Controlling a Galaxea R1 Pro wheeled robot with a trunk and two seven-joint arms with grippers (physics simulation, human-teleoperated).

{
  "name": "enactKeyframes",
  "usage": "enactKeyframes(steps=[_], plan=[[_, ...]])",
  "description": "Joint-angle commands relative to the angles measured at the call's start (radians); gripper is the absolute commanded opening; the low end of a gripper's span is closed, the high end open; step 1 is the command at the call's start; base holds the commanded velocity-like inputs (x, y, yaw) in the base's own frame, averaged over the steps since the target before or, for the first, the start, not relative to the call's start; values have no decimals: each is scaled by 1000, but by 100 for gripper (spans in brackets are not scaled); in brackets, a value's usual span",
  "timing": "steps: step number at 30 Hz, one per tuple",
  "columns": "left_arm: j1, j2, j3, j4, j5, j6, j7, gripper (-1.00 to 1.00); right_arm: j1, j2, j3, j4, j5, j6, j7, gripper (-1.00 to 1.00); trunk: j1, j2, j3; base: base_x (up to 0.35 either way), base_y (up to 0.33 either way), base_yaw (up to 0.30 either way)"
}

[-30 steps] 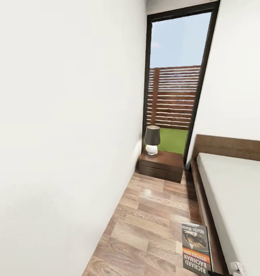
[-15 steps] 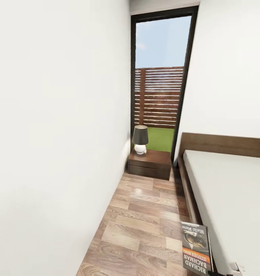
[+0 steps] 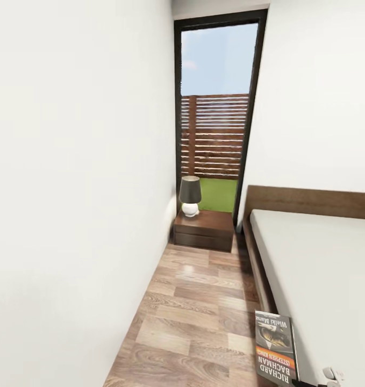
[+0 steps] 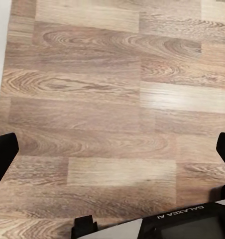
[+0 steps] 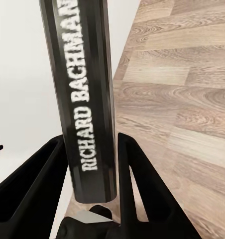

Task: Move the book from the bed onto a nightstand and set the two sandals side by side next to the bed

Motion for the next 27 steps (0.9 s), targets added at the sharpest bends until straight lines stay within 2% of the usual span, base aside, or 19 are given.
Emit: enactKeyframes(steps=[1,11,23,27], plan=[[-1,0,9,1,-10,-3,-3,100,-1,0,4,0,-10,8,3,-100,1,-1,-2,296,0,-2],[-1,0,9,1,-10,-3,-3,100,-1,0,3,0,-10,8,3,-100,1,-1,-2,263,0,-28],[-1,0,9,1,-10,-3,-3,100,-1,0,3,0,-10,8,3,-100,1,-1,-2,19,0,-234],[-1,0,9,1,-10,-3,-3,100,-1,0,3,0,-10,8,3,-100,1,-1,-2,206,0,-137]])
